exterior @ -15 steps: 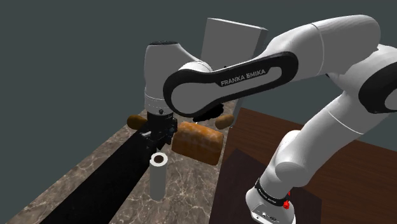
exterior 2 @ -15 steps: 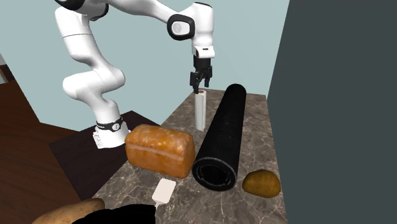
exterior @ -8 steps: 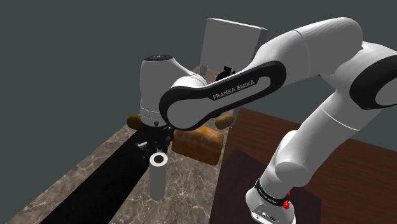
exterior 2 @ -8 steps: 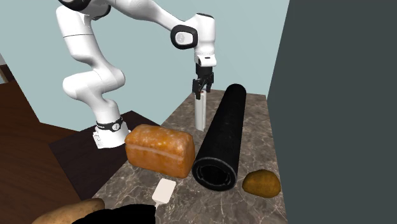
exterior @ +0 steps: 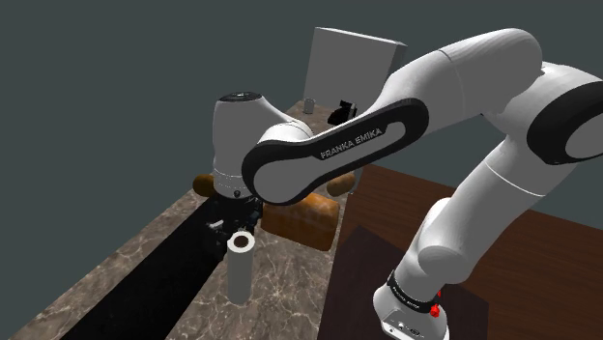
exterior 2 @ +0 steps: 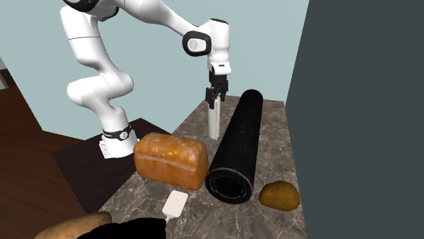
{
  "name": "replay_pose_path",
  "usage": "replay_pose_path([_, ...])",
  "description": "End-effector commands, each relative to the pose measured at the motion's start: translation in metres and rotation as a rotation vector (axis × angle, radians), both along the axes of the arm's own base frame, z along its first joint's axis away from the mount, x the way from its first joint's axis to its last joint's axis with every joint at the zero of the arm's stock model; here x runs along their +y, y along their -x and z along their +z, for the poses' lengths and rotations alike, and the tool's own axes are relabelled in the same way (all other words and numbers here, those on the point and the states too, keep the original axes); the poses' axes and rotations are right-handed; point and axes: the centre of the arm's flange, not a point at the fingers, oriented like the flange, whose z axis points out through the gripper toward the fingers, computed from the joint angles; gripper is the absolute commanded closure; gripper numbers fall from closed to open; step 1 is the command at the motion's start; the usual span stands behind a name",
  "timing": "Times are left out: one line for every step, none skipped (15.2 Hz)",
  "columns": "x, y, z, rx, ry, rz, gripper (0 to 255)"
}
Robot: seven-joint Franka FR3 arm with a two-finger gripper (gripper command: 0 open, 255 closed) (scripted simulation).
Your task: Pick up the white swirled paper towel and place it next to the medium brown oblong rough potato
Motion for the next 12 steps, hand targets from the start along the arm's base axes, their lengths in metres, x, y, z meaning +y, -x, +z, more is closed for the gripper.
replay_pose_path([0.0000, 0.0000, 0.0000, 0.000, 0.000, 0.000, 0])
replay_pose_path([0.0000, 0.0000, 0.0000, 0.000, 0.000, 0.000, 255])
replay_pose_path([0.0000, 0.0000, 0.0000, 0.000, 0.000, 0.000, 255])
replay_pose_path([0.0000, 0.0000, 0.0000, 0.000, 0.000, 0.000, 255])
replay_pose_path([0.0000, 0.0000, 0.0000, 0.000, 0.000, 0.000, 255])
replay_pose_path([0.0000, 0.0000, 0.0001, 0.000, 0.000, 0.000, 255])
replay_pose_path([0.0001, 0.0001, 0.0001, 0.000, 0.000, 0.000, 255])
replay_pose_path([0.0001, 0.0001, 0.0001, 0.000, 0.000, 0.000, 255])
replay_pose_path([0.0000, 0.0001, 0.0001, 0.000, 0.000, 0.000, 255])
replay_pose_path([0.0000, 0.0001, 0.0001, 0.000, 0.000, 0.000, 255])
replay_pose_path([0.0000, 0.0000, 0.0000, 0.000, 0.000, 0.000, 255])
replay_pose_path([0.0000, 0.0000, 0.0052, 0.000, 0.000, 0.000, 255])
